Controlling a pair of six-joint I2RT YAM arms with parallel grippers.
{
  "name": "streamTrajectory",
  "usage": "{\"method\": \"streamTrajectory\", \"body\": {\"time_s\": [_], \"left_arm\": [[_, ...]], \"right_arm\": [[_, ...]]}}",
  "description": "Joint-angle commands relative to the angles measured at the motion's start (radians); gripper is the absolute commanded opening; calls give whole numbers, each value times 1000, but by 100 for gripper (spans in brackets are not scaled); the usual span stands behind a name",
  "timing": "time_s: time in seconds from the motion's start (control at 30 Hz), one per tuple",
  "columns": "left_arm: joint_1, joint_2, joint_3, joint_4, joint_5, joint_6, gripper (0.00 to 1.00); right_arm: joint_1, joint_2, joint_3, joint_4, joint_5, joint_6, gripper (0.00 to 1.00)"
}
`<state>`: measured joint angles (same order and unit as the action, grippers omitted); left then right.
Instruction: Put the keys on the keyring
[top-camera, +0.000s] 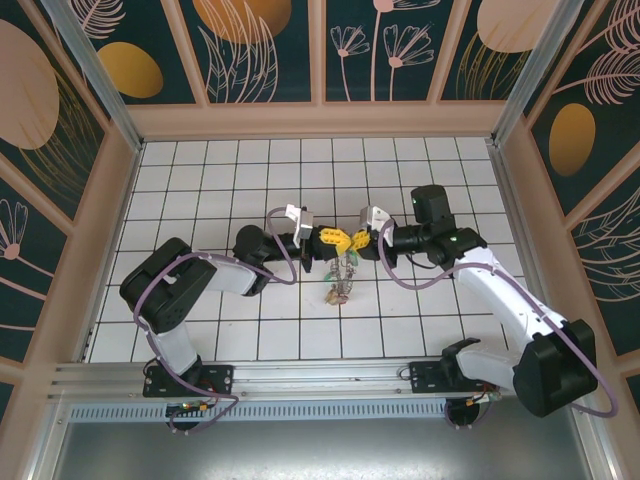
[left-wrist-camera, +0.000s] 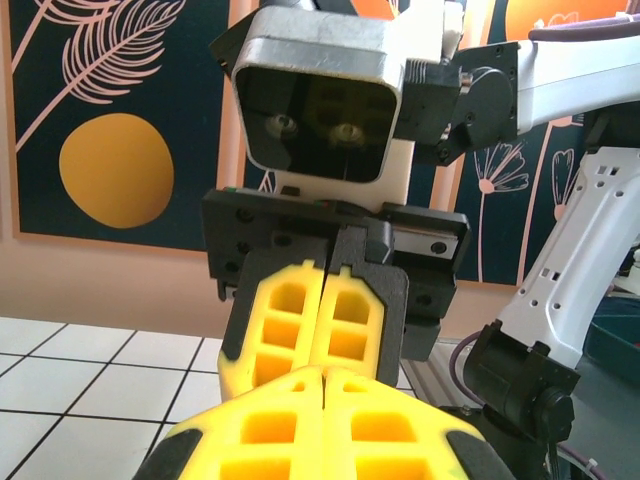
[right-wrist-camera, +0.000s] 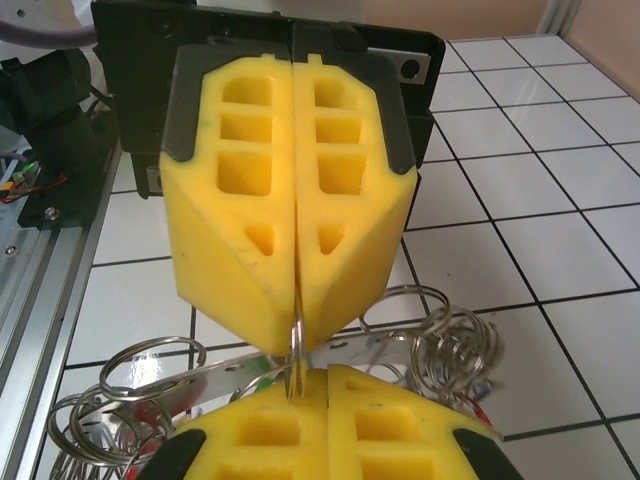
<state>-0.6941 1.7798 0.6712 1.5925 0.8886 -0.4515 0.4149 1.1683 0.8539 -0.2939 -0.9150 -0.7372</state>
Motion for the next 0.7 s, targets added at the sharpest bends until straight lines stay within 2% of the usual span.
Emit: {"method": "streamTrajectory", "body": {"time_s": [0.0, 0.2, 0.3, 0.5, 0.67], "left_arm": [[-8, 10, 25, 209, -6, -22, 0], [-8, 10, 27, 215, -11, -26, 0], [-8, 7, 25, 218, -21, -24, 0], [-7, 7, 22, 236, -34, -33, 0], [-8, 5, 20, 237, -31, -35, 0]], "right_arm": [[7, 5, -10, 75, -59, 13, 6], [10, -4, -23, 112, -109, 45, 6], [29, -30, -69, 203, -98, 108, 8], [46, -81, -125, 238, 57, 157, 10], [34, -163, -156, 249, 170, 156, 19]]}}
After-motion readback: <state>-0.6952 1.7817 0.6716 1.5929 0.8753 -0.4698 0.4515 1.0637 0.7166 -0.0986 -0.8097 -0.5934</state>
